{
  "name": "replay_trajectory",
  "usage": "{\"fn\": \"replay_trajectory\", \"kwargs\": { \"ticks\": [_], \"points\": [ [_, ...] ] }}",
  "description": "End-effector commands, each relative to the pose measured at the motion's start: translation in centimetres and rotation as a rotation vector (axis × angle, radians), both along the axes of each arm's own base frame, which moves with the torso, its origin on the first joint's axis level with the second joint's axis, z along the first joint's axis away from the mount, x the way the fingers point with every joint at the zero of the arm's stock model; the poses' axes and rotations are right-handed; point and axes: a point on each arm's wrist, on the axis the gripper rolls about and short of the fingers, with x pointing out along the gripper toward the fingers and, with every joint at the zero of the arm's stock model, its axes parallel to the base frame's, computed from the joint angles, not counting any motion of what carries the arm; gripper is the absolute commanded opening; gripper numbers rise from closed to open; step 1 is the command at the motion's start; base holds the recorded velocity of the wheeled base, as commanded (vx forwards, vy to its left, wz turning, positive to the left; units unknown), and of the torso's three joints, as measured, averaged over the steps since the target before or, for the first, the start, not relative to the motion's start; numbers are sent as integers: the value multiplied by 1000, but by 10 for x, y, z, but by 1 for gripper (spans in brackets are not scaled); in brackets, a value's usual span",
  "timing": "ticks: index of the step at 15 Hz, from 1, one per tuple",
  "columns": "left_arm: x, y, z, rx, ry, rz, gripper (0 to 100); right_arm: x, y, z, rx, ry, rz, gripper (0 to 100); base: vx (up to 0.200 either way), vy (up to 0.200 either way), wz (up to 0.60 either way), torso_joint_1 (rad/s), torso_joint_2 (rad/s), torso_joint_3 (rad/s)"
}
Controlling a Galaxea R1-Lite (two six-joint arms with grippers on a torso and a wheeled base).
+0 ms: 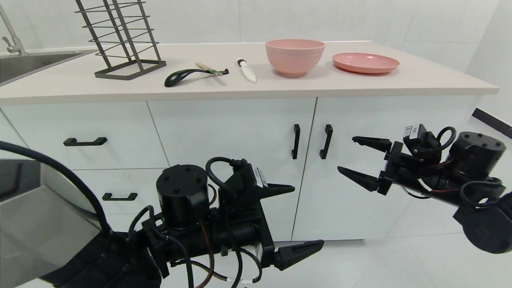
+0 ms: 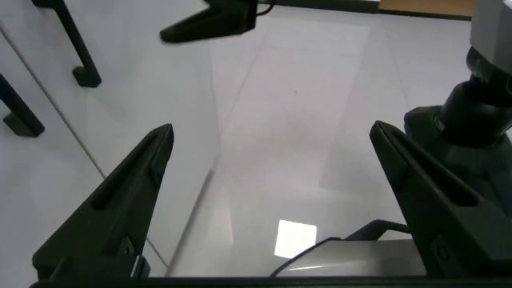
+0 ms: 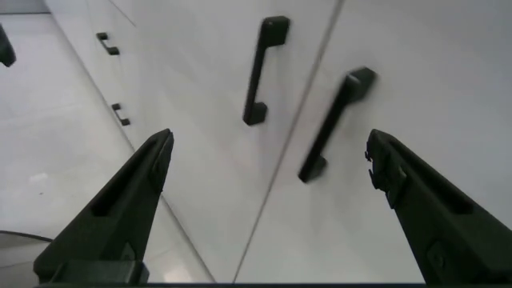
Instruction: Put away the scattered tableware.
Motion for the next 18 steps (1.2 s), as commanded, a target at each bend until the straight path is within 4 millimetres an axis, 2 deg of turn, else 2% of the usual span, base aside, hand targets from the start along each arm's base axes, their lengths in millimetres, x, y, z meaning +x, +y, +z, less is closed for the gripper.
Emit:
{"fn": "replay_trajectory", "kwargs": {
  "ticks": [1,5,9,13,18],
  "points": [
    [-2,2,12,-42,8,28,100,-5,0,7,3,-21,14,100,0,0,0,0,0,0],
    [6,-3,9,-72,-8,40,100,25,8,-9,-6,-22,31,100,0,0,0,0,0,0],
    [17,-11,8,-82,-25,43,100,33,17,-20,-8,-2,56,100,0,0,0,0,0,0],
    [43,-22,10,-114,-61,72,100,51,23,-24,-5,-25,65,100,0,0,0,0,0,0],
    [95,-23,23,-125,-176,125,100,66,27,-34,-4,-34,112,100,0,0,0,0,0,0]
  ]
}}
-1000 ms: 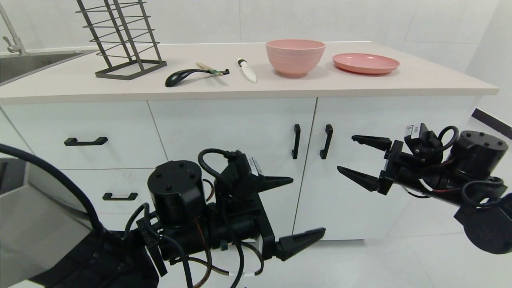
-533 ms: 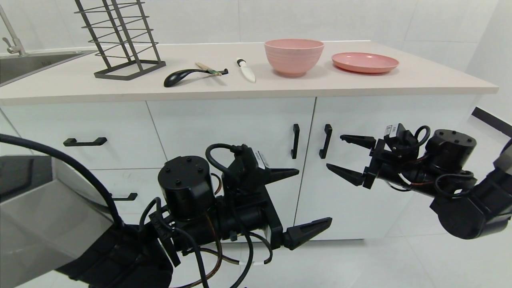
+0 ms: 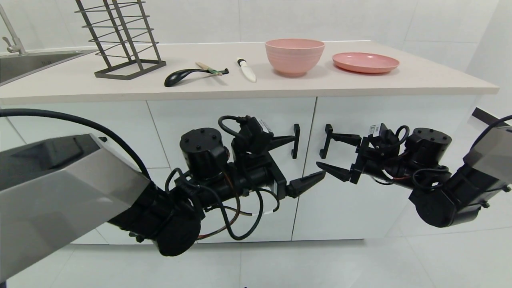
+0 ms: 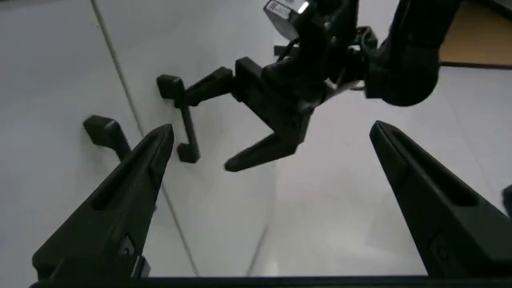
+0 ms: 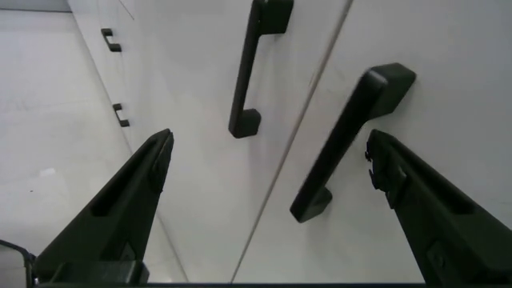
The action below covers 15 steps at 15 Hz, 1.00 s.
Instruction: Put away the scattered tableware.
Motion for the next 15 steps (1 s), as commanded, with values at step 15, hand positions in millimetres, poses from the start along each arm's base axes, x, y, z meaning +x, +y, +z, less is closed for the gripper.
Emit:
{"fn": "replay_trajectory", "kwargs": {
  "ticks": [15],
  "points": [
    [41,-4,18,147,-145,-148,100,-21,0,-3,-14,13,255,100,0,0,0,0,0,0]
  ]
}}
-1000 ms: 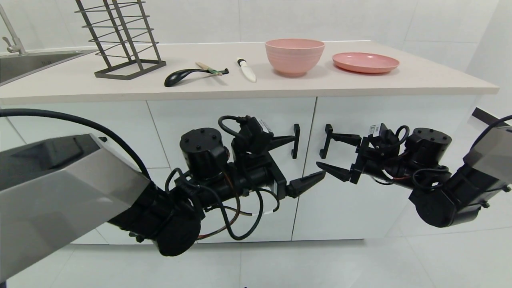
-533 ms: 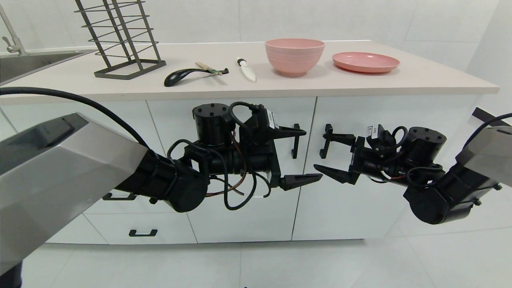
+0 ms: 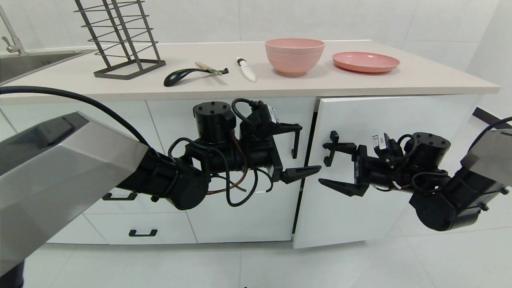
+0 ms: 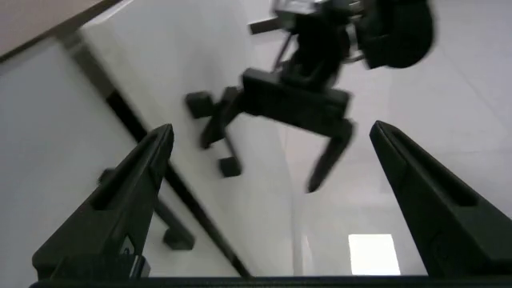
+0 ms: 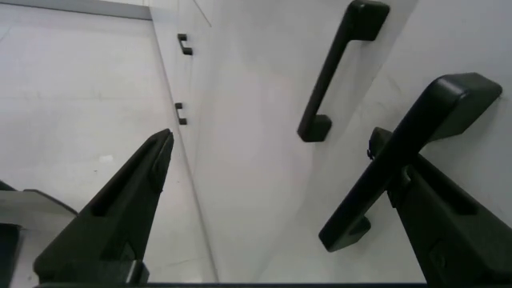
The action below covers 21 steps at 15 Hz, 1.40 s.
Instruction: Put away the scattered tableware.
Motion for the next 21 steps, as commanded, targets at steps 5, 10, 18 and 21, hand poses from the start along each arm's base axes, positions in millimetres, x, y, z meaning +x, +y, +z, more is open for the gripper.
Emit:
{"fn": "replay_trajectory", "kwargs": {
  "ticks": [5,10,18,21],
  "points": [
    [-5,-18,3,-38,57,64,100,-31,-11,13,-6,21,-9,100,0,0,0,0,0,0],
    [-1,-45,-9,-62,69,55,100,-43,-17,18,-9,19,-8,100,0,0,0,0,0,0],
    [0,-99,-17,-174,76,44,100,-50,-15,12,-16,46,1,100,0,0,0,0,0,0],
    [-5,-113,-19,-194,60,9,100,-49,-19,11,-16,46,-13,100,0,0,0,0,0,0]
  ]
}}
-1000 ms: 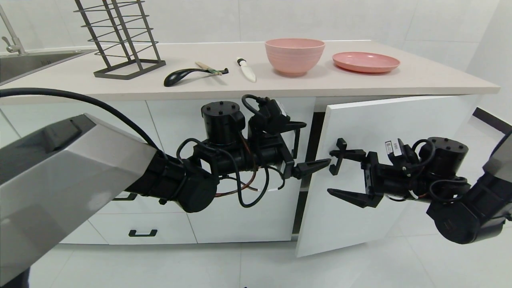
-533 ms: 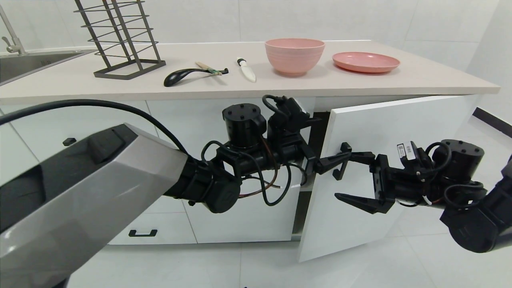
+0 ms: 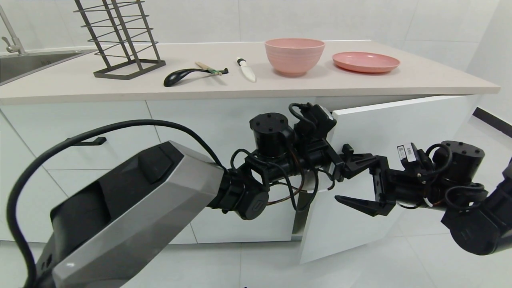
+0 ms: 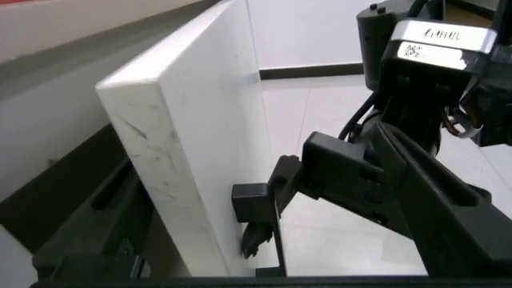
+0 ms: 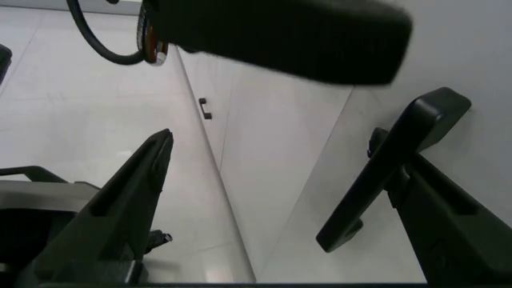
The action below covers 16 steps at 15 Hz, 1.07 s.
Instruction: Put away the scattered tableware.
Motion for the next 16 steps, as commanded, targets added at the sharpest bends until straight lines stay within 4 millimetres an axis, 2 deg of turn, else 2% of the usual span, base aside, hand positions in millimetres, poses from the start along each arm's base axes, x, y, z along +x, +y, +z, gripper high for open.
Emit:
{"fn": "replay_trajectory", "kwargs": {
  "ticks": [1,8,11,15,16],
  "points": [
    [-5,-13,-7,-7,-5,-26,100,3,-8,-1,-1,2,-28,100,0,0,0,0,0,0],
    [-6,-16,-8,-40,14,-34,100,7,-40,-5,-5,7,-132,100,0,0,0,0,0,0],
    [-1,-12,-9,-38,20,-14,100,-11,-46,6,-23,-24,-191,100,0,0,0,0,0,0],
    [1,-10,-8,-40,18,-8,100,-78,-48,42,-24,-106,-237,100,0,0,0,0,0,0],
    [1,-11,-8,-39,19,-10,100,-107,-50,44,-27,-105,-277,100,0,0,0,0,0,0]
  ]
}}
